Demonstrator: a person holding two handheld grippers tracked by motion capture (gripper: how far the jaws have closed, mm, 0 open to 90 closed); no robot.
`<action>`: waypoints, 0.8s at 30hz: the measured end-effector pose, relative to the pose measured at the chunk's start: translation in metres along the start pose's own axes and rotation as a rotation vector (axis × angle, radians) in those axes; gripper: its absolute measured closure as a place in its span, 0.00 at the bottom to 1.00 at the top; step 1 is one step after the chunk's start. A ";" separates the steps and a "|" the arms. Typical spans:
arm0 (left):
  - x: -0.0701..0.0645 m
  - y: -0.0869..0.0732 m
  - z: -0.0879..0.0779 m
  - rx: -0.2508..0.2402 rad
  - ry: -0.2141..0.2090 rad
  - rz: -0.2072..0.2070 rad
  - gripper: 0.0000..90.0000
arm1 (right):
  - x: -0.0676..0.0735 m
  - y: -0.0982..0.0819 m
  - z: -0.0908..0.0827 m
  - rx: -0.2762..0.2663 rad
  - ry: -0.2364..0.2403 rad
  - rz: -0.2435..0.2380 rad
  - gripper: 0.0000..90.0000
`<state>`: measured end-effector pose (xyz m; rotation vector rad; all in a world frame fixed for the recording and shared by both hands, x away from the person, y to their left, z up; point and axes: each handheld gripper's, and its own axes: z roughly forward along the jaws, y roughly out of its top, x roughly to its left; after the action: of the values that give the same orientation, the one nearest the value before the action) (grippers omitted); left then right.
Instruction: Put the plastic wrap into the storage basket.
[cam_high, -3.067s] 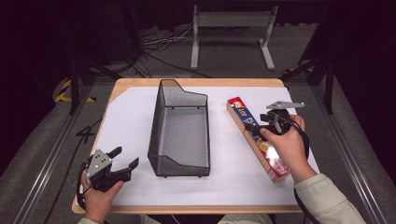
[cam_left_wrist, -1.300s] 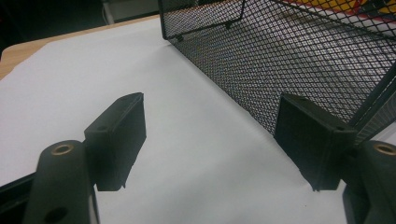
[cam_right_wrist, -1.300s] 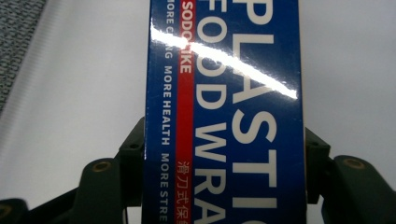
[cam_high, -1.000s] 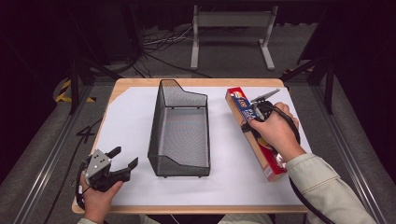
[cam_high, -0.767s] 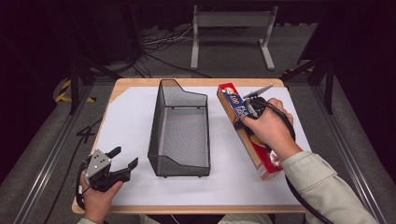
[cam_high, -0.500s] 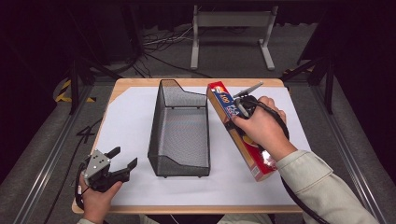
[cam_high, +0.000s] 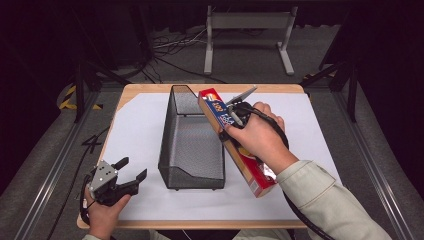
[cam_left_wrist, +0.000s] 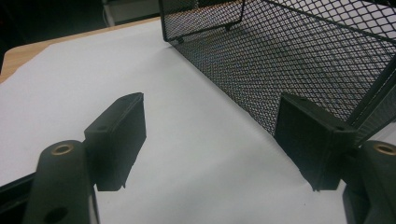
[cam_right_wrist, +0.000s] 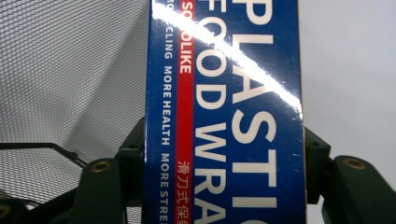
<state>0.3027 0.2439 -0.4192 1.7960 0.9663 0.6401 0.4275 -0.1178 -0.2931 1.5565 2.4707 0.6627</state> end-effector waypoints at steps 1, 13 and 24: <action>0.000 0.000 0.000 0.001 0.000 -0.001 0.29 | 0.004 0.001 0.002 0.002 0.003 -0.004 0.44; 0.001 0.000 -0.001 -0.009 -0.002 -0.011 0.29 | 0.033 0.018 0.019 0.017 0.021 -0.010 0.44; 0.001 0.000 -0.001 -0.011 -0.004 -0.010 0.29 | 0.046 0.027 0.039 0.037 0.020 0.000 0.44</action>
<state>0.3022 0.2458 -0.4189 1.7807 0.9674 0.6344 0.4420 -0.0558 -0.3107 1.5706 2.5110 0.6396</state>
